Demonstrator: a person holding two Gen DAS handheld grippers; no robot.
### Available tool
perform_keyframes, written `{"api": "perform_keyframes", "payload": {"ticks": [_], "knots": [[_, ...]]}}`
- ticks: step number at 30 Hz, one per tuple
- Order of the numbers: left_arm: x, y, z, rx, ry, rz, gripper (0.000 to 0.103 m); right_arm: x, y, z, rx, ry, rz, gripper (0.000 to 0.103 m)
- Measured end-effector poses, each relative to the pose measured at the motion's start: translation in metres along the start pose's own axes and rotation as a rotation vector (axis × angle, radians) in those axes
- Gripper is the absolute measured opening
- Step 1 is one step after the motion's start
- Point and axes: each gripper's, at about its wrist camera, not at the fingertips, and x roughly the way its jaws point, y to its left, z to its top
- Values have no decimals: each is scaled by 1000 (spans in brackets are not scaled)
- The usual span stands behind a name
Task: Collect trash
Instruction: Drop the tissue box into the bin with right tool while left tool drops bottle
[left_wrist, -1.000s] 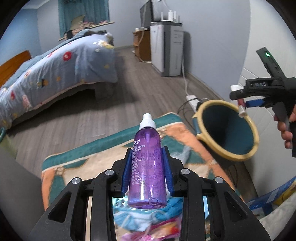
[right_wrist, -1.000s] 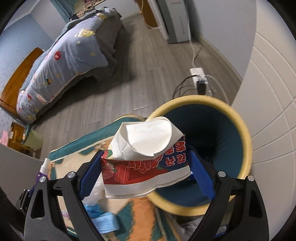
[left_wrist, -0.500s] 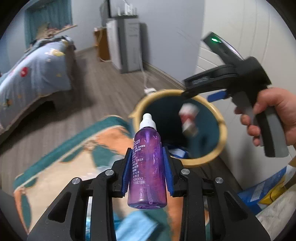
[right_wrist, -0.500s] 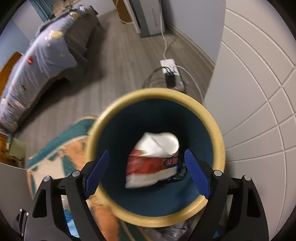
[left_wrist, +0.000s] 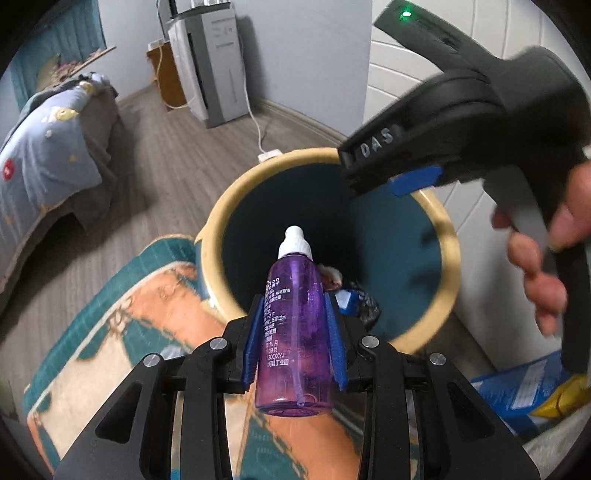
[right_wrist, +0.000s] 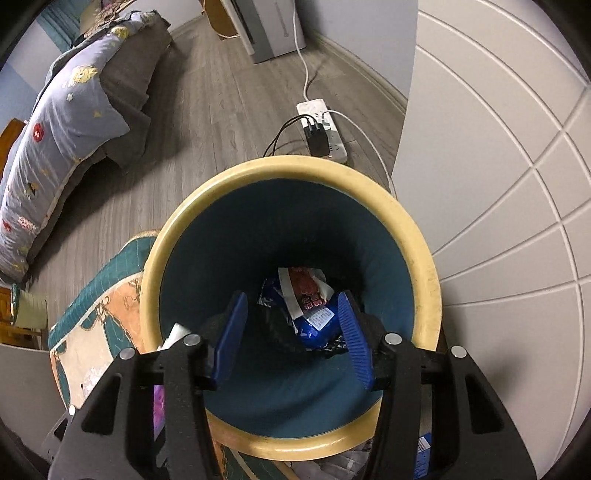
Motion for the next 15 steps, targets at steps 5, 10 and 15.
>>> {"api": "perform_keyframes", "payload": {"ticks": [5,10,15], "knots": [[-13,5,5,-25,-72,45,88,0,4,0,-12,-8,-3,67],[-29,23,-2,-86,-85,89,97,-6,12,-1,-33,-24,-16,94],[-64,43,-20,-110,-105,156,97,-17,32,-6,-98,-29,-21,97]]}}
